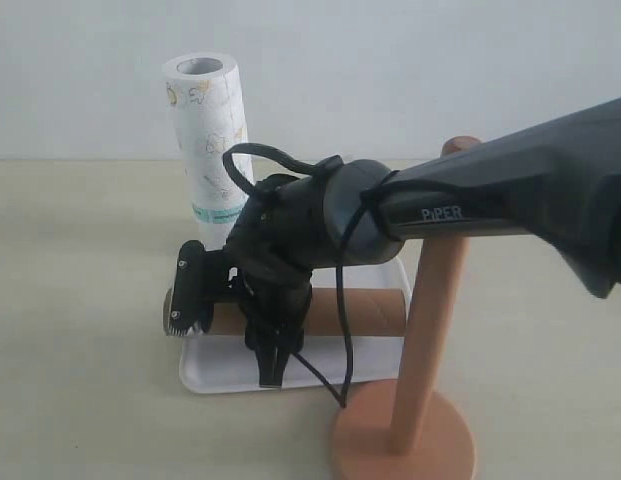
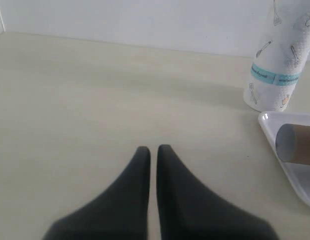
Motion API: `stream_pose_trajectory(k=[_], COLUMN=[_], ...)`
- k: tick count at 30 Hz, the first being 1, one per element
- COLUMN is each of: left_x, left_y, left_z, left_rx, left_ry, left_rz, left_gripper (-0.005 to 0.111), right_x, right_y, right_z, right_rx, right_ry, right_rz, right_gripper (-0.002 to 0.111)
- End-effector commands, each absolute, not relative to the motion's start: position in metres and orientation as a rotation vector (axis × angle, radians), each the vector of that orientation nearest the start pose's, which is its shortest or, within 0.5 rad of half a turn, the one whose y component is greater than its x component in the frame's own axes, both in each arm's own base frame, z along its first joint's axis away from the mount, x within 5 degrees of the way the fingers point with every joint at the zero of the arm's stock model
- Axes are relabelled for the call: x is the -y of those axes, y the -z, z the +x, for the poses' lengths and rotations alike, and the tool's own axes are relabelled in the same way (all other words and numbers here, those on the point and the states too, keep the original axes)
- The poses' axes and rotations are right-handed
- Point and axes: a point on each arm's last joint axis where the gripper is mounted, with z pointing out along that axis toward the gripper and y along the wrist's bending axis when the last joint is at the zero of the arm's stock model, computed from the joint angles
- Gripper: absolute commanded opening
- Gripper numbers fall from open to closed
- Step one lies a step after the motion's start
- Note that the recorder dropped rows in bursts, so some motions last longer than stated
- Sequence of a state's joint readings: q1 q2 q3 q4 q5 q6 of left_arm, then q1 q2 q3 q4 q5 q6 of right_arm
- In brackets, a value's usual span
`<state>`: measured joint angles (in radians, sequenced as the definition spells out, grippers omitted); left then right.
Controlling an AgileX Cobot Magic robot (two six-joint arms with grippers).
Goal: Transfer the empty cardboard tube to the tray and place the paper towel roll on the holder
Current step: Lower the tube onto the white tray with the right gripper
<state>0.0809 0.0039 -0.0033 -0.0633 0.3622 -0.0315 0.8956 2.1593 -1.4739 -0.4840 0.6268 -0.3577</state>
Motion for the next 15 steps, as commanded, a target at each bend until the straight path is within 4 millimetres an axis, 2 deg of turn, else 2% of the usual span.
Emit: stream_pose_trajectory(k=[1,3,15], left_x=[-0.0024,-0.0024,-0.0024], left_y=[-0.1808,-0.1808,-0.1808], left_z=[0.0531,0.0531,0.0531], left_rx=[-1.837,-1.837,-1.837], left_ry=[0.024,0.024,0.024], left_rz=[-0.142,-0.142,-0.142], left_gripper=[0.004,0.004,0.004], right_x=[-0.3276,-0.3277,-0.3280], right_y=[-0.1393,-0.1393,-0.1390], right_z=[0.2991,0.2990,0.2984], right_rx=[-1.890,-1.894,-1.903], right_ry=[0.333,0.330,0.318], right_rz=[-1.923,-1.919,-1.916], right_gripper=[0.062,0.065,0.065])
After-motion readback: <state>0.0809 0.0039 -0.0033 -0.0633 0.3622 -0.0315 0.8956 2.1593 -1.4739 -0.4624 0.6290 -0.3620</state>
